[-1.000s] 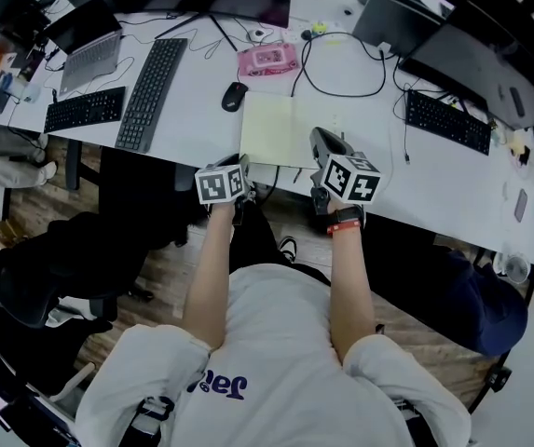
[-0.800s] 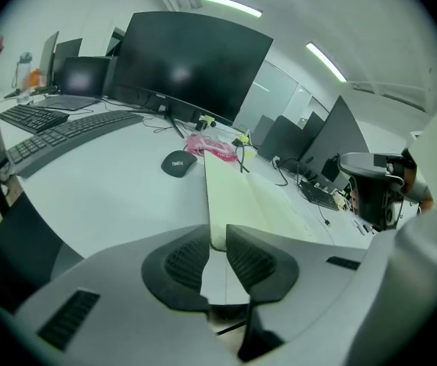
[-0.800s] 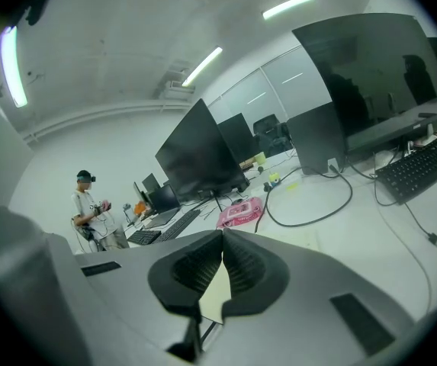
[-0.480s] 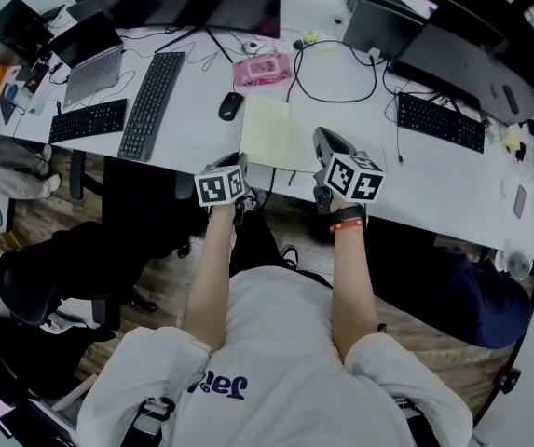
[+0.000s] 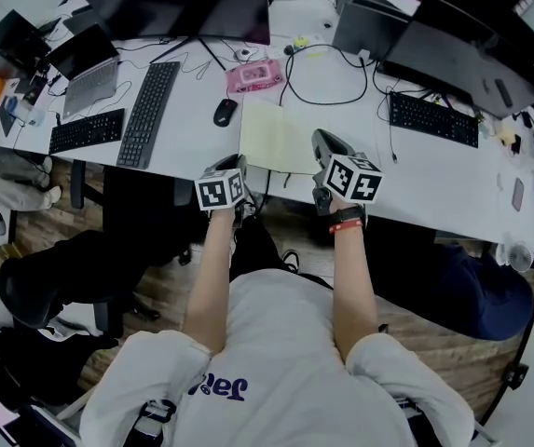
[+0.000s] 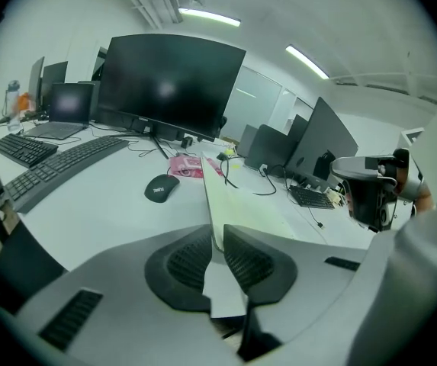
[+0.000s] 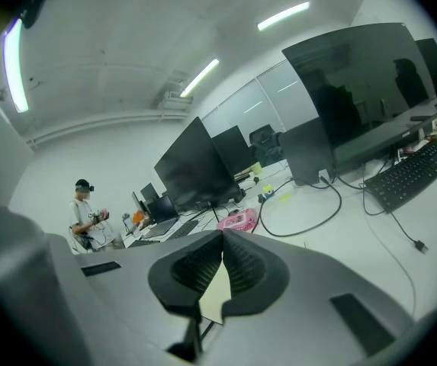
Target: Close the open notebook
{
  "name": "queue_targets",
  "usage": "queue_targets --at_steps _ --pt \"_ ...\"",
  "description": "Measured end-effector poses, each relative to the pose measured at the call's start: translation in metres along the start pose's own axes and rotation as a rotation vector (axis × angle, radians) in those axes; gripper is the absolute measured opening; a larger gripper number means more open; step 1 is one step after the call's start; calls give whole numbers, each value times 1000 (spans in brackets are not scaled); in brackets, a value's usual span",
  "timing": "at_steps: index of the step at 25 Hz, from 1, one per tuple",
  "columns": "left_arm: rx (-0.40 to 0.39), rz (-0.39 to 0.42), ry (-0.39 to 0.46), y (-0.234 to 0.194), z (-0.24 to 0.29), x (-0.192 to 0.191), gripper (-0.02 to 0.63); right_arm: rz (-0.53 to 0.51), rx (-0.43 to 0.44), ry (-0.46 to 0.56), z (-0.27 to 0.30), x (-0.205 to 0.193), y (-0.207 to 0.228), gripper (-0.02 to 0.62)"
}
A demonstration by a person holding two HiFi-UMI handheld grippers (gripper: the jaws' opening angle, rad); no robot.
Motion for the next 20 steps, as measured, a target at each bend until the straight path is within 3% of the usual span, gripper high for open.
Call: queue_targets --at_steps 13,20 --pt "-59 88 33 36 1 11 57 9 4 29 -10 5 -1 2" --pt "-100 118 34 60 5 11 46 30 -35 64 -28 14 14 2"
Point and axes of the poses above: the fingertips, and each gripper's own axes: z forward along the fingers, y to its right, x out of its top, the point moved 3 cm from there along -z, backward along the fingers, and after that the axes turned 5 degrees about z, right-handed, at the moved point
